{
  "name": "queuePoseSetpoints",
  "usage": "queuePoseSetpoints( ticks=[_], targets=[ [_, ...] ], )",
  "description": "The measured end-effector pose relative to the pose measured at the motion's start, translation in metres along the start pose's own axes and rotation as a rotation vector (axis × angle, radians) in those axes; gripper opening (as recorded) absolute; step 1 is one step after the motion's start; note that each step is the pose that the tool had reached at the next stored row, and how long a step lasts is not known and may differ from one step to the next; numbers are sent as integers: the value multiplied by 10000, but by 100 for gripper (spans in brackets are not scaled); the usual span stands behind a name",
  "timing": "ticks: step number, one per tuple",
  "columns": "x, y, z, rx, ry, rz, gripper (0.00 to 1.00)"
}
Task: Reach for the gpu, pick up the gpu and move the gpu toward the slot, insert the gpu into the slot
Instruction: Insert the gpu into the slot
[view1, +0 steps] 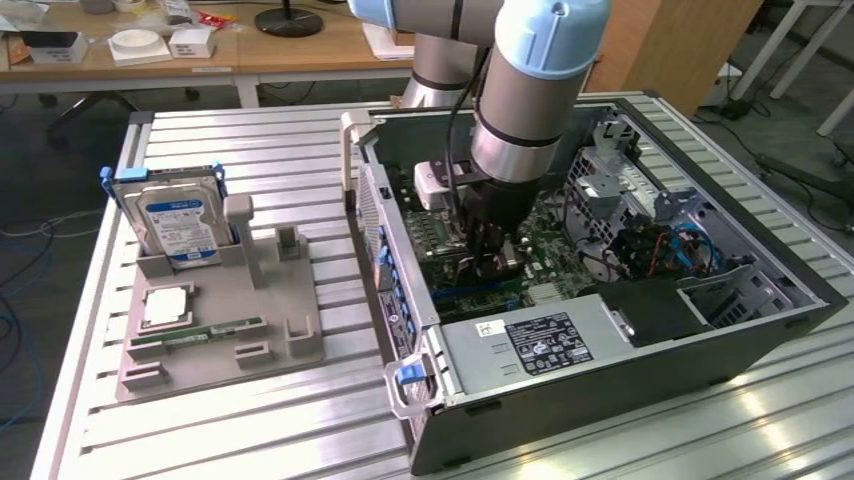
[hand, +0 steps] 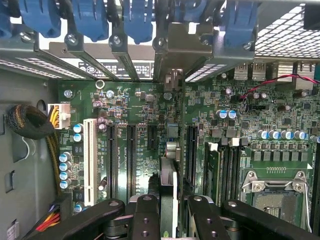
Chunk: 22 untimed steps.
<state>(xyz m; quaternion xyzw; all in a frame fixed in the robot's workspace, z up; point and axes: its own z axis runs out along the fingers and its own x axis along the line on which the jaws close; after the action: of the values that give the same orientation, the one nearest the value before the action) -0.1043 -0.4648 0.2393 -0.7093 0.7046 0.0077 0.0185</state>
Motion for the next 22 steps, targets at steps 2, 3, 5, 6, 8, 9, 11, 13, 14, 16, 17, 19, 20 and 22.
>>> queuePoseSetpoints(
  ticks=[2, 3, 5, 6, 8, 9, 11, 13, 14, 16, 17, 19, 20, 22],
  targets=[
    [0, 0, 0, 1, -1, 0, 27],
    [0, 0, 0, 0, -1, 0, 27],
    [0, 0, 1, 0, -1, 0, 27],
    [0, 1, 5, 2, -3, 1, 27],
    [0, 8, 16, 3, -3, 2, 27],
    [0, 8, 16, 1, -2, 0, 27],
    [0, 8, 16, 0, 0, -1, 27],
    [0, 8, 16, 0, -1, -1, 27],
    [0, 8, 16, 1, -1, 0, 27],
    [1, 8, 25, 2, -2, 0, 27],
    [1, 8, 31, 1, -2, 0, 27],
    [1, 9, 33, 0, 0, 0, 27],
    [1, 9, 33, -1, 1, 1, 27],
    [1, 9, 33, 0, 0, 0, 27]
  ],
)
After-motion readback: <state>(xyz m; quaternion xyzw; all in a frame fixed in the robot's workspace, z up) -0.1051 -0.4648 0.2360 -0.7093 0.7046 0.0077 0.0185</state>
